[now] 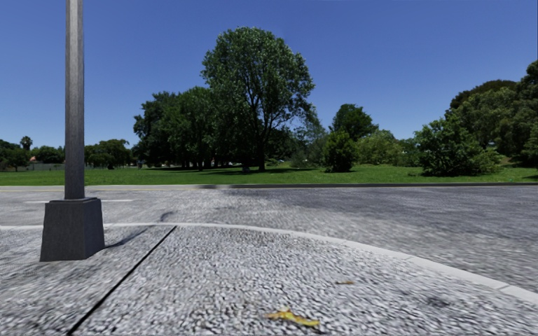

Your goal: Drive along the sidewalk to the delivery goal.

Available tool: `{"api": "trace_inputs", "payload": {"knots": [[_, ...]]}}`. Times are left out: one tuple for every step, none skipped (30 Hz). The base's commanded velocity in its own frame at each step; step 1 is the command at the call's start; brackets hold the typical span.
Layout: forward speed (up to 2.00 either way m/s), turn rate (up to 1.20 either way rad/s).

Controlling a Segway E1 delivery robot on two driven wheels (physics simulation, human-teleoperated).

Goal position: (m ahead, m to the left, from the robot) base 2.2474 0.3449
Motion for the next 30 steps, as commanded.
{"api": "trace_inputs", "payload": {"knots": [[0.51, -0.29], [0.51, -0.29], [0.50, -0.30], [0.50, -0.24], [0.50, -0.04], [0.50, -0.04], [0.50, 0.00], [0.50, 0.00], [0.50, 0.00], [0.50, 0.00], [0.50, 0.00], [0.51, 0.00], [0.51, 0.00], [0.51, 0.00], [0.51, 0.00], [0.51, 0.00], [0.51, 0.00], [0.51, 0.00], [0.51, 0.00], [0.51, 0.00], [0.51, 0.00], [0.51, 0.00], [0.51, 0.00], [0.51, 0.00], [0.51, 0.00], [0.51, 0.00], [0.52, 0.00], [0.52, 0.00], [0.53, 0.00], [0.54, 0.00]]}}
